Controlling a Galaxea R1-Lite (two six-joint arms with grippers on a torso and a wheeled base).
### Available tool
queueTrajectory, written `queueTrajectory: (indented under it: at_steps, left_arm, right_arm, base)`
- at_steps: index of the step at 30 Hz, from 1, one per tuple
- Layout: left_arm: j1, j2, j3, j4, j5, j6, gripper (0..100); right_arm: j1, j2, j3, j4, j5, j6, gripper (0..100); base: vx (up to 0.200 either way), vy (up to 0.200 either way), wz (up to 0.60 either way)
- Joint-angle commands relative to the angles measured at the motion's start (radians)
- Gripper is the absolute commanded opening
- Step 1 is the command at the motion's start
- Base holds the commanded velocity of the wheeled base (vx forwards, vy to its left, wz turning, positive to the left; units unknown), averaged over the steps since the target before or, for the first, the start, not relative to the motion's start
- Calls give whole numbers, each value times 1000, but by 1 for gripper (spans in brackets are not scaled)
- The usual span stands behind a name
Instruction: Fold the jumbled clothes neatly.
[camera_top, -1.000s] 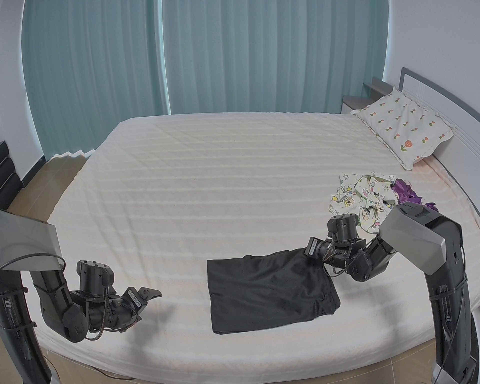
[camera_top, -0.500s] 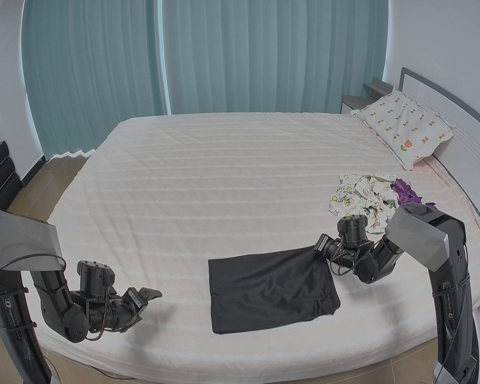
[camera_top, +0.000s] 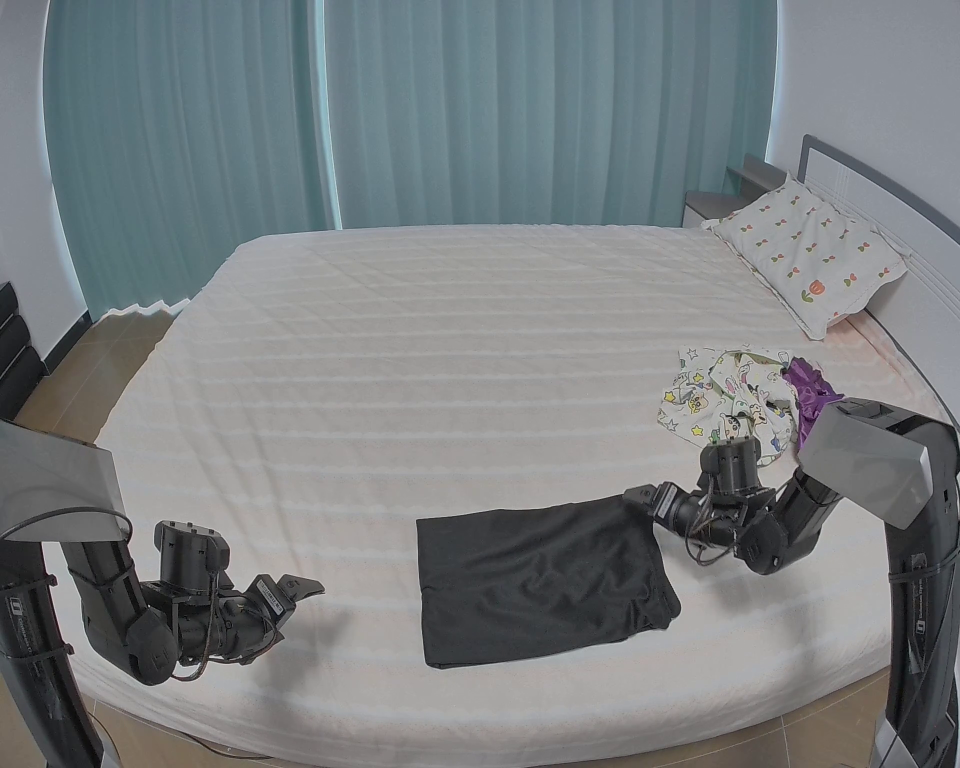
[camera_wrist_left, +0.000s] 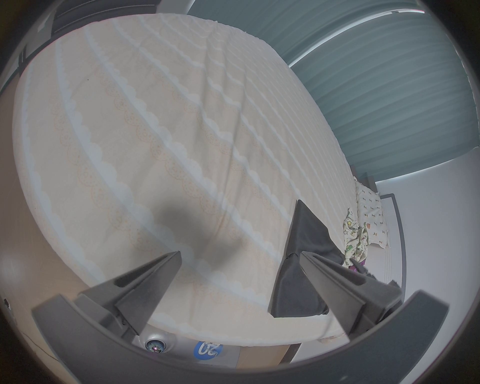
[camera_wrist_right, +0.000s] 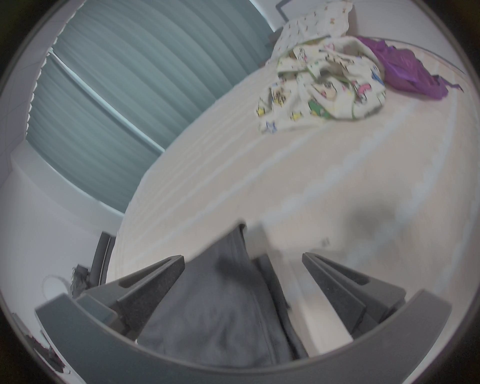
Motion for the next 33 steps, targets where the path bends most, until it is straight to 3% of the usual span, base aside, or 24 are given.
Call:
queueTrajectory:
  at_steps: [1,4,12,18,33]
  left_arm:
    - [0,1,2,0,-1,0,100]
    - [-1,-1,-6,0,-1,-2,100]
    - [-5,-1,-6,0,0,-2,100]
    - [-5,1,-7,0,2,0,100]
    - [-9,10,-9,0,5,13,100]
  right_arm:
    - [-28,-159,306,-26,165,-39,100]
    - [-31,-161,401,-83,221,-90,100]
    - [-31,-156,527,-199,228,-127,100]
    - [-32,-141,533,-242,230,-125,100]
    - [-32,-55,421,-244,251,-118,100]
  base:
    - [0,0,0]
    - [0,0,0]
    - [-75,0,0]
    - [-200,0,0]
    - [0,0,0]
